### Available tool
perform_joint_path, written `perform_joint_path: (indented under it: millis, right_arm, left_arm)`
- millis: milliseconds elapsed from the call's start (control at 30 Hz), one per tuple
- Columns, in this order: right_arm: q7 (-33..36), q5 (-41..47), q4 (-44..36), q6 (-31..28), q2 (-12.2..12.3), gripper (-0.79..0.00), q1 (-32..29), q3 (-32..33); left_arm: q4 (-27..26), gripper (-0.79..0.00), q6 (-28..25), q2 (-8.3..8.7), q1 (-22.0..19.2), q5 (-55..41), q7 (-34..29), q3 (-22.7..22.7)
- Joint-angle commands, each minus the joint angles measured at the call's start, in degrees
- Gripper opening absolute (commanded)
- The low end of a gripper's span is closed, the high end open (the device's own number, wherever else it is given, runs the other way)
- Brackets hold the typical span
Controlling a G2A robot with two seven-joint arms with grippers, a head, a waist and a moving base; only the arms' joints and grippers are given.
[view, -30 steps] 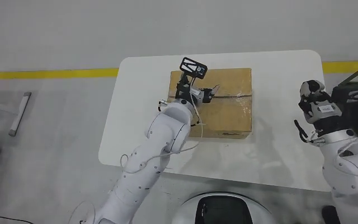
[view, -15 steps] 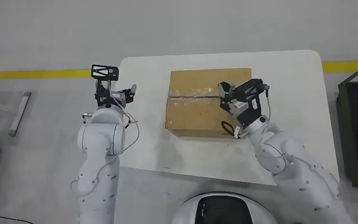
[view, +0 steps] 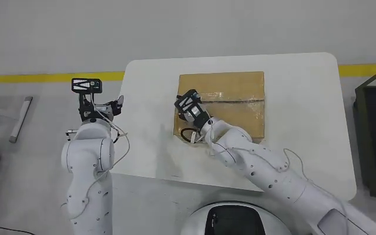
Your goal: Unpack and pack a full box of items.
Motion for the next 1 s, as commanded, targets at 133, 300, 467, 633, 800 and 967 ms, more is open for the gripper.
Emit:
perform_joint_path:
  millis: [133,300,467,633,800,967]
  right_arm:
    - [1.00,-0.13,0.84,1.92,-0.58,-0.785,-0.75,1.37]
    - [3.28,-1.39,-3.30,2.62,0.14,-0.785,-3.74,4.80]
    - [7.01,-2.76,-9.30,2.63,1.32,-0.785,-8.22,9.44]
    - [10.16,-4.21,-13.86,3.00,2.18,-0.785,-11.84,13.41]
    - [12.91,-5.32,-17.65,3.43,2.76,-0.785,-14.82,16.49]
    - [15.96,-7.48,-21.93,3.78,3.45,-0.785,-18.39,19.75]
  left_arm:
    - [1.27,0.000,-0.96,-0.04,-0.56,-1.26,0.94,0.56]
    - [1.87,0.000,-2.79,-0.04,-0.92,-2.68,1.66,1.37]
    - [2.38,0.000,-2.65,-0.17,-1.33,-3.69,2.10,2.55]
    - [2.28,0.000,-2.37,-0.29,-1.39,-4.23,2.20,3.73]
    - [2.36,0.000,-2.24,-0.33,-1.58,-4.38,2.27,4.18]
    - [2.55,0.000,-2.25,-0.42,-2.00,-4.64,2.53,5.11]
